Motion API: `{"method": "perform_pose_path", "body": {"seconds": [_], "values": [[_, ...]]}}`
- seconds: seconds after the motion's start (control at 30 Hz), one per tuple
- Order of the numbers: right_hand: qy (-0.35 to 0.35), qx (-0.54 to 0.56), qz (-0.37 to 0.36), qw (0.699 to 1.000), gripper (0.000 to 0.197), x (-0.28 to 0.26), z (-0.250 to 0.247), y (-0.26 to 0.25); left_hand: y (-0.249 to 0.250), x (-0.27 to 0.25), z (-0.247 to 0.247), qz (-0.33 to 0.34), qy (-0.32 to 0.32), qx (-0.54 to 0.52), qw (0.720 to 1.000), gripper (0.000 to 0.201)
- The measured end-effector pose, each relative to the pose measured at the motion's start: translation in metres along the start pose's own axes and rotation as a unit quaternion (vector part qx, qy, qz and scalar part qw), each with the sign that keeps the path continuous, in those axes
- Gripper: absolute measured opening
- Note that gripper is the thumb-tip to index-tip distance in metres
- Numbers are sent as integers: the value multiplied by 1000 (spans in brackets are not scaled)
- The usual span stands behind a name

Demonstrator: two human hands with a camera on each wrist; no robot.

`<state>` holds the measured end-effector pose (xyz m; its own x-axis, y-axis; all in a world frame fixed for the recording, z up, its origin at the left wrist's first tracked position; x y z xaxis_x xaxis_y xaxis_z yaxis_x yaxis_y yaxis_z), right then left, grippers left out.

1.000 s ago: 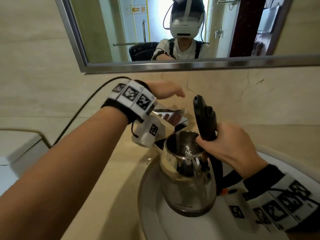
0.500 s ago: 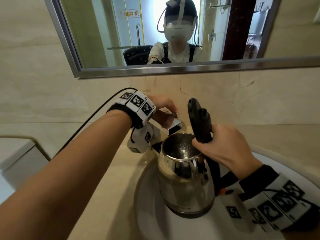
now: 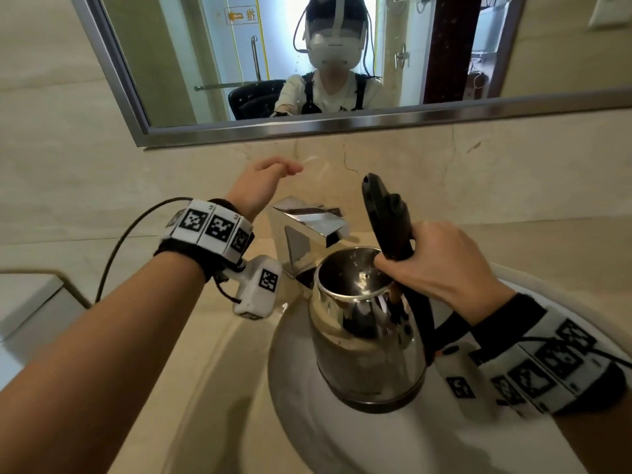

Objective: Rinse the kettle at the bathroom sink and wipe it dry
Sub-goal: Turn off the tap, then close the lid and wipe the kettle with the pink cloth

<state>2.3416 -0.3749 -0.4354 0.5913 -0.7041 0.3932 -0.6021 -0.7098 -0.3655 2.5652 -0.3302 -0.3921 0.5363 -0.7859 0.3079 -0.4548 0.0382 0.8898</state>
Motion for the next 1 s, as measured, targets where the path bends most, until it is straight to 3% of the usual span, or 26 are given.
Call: {"method": "perform_pose_path", "body": {"seconds": [0.13,0.33,0.47,0.67,0.8,1.0], "values": [[31,-15,6,999,33,-9,-28,1,4,-20,-15,-14,52,-69,996,30],[70,-27,32,997,35,-30,-83,5,38,-69,30,-36,-112,-76,990,28],[101,-50,67,991,38,-52,-125,16,47,-97,71,-75,-185,-29,979,31],[156,-67,121,978,37,-102,-184,37,71,-135,121,-74,-258,38,963,25],[156,-81,157,972,30,-139,-207,53,91,-162,153,-51,-280,30,958,21],[155,-68,215,962,30,-196,-229,86,115,-199,202,-55,-256,-35,964,12]]}}
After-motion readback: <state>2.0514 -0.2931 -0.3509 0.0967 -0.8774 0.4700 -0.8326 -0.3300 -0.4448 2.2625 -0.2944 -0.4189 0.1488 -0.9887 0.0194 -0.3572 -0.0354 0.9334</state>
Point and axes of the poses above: each hand's wrist, its own x-axis towards the middle knuckle, its own z-axis out of the palm, y = z × x, the point moved 10 cm from there along x, towards the middle knuckle, and after that the axes turned 6 degrees about -x, right-handed, at the moved point
